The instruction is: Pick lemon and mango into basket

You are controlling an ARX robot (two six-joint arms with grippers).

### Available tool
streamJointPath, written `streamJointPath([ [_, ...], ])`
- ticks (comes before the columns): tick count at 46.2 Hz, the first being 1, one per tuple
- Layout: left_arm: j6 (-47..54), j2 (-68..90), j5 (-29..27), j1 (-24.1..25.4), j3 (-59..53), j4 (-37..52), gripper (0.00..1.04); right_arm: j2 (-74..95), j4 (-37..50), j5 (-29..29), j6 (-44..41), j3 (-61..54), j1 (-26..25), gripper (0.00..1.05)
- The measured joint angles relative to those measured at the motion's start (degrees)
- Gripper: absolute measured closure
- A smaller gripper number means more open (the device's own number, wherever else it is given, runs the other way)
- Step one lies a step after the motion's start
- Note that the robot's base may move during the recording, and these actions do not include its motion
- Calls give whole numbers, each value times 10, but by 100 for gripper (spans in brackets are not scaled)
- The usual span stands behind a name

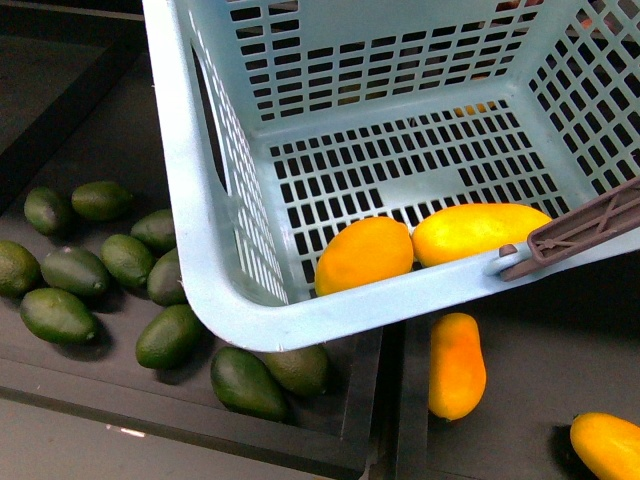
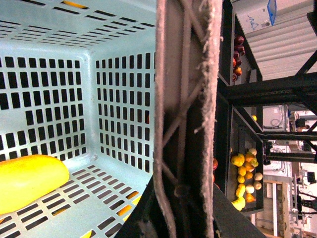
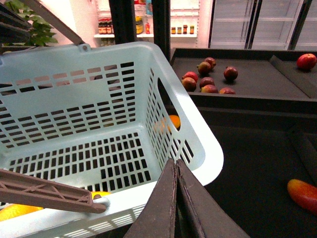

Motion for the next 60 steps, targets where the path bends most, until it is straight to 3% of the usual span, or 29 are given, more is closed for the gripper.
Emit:
streamJointPath([
  [9,0,0,0,0,0,0,99,-31,-31,0,0,0,0,103],
  [14,0,0,1,0,0,0,99,-116,-127,0,0,0,0,103],
  [29,1,0,0,0,0,0,99,-129,-132,0,0,0,0,103],
  [49,0,0,0,0,0,0,99,-129,-132,0,-1,0,0,46],
  [60,0,0,1,0,0,0,99,-129,-132,1,-1,0,0,9],
])
